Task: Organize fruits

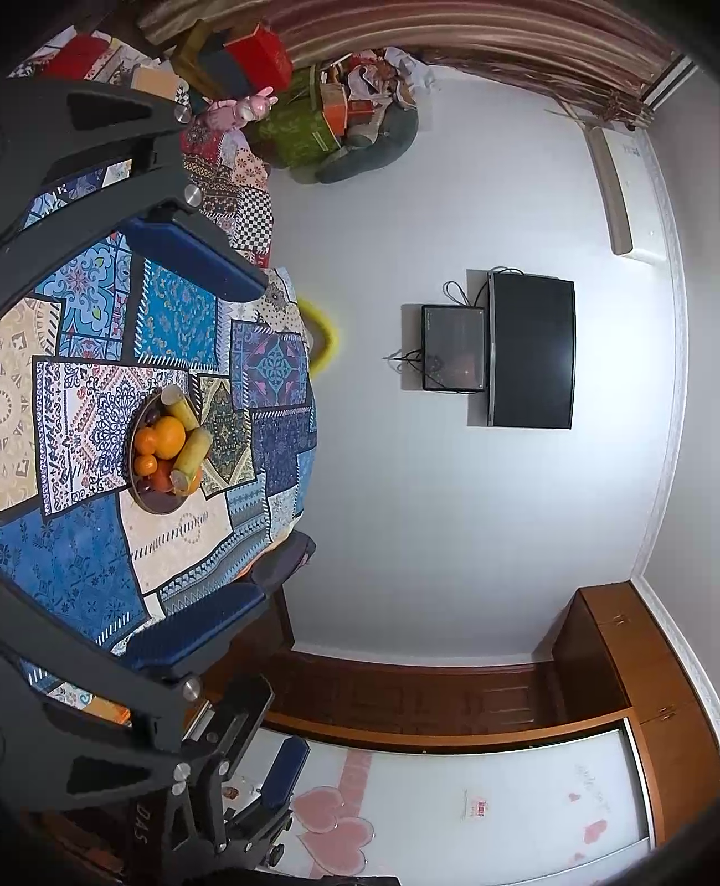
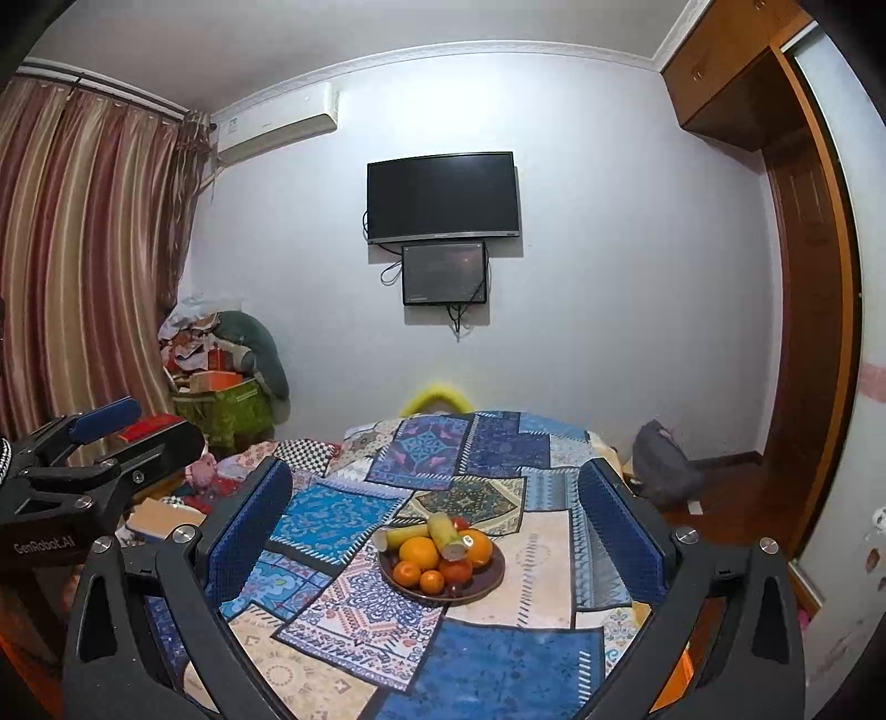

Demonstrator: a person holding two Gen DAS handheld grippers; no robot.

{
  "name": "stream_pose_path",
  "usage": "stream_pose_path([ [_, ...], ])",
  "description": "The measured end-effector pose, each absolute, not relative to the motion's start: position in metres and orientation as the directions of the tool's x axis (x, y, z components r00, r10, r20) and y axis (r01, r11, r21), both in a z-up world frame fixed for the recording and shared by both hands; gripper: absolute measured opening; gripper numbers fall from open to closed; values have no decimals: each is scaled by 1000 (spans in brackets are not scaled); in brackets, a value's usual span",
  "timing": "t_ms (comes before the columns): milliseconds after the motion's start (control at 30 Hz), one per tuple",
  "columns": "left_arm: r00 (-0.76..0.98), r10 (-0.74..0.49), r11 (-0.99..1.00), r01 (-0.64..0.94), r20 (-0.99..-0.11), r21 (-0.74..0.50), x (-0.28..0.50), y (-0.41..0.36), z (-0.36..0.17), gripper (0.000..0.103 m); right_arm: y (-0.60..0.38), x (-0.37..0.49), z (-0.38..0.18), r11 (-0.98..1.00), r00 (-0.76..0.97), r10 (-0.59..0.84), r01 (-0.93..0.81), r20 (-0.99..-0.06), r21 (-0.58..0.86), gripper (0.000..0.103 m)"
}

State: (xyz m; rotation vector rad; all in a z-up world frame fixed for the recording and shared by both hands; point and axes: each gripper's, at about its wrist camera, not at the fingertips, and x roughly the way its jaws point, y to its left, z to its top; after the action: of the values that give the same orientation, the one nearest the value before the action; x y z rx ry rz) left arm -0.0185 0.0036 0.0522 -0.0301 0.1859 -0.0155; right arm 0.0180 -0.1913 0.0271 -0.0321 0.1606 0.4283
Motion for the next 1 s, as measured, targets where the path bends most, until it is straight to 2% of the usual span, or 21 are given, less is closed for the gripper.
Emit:
stream_pose_path([
  [1000, 975, -54, 998, 46, -213, -45, -9, 4, 45, 103, -195, 15, 33, 915, 903, 400, -402, -155, 19, 103],
])
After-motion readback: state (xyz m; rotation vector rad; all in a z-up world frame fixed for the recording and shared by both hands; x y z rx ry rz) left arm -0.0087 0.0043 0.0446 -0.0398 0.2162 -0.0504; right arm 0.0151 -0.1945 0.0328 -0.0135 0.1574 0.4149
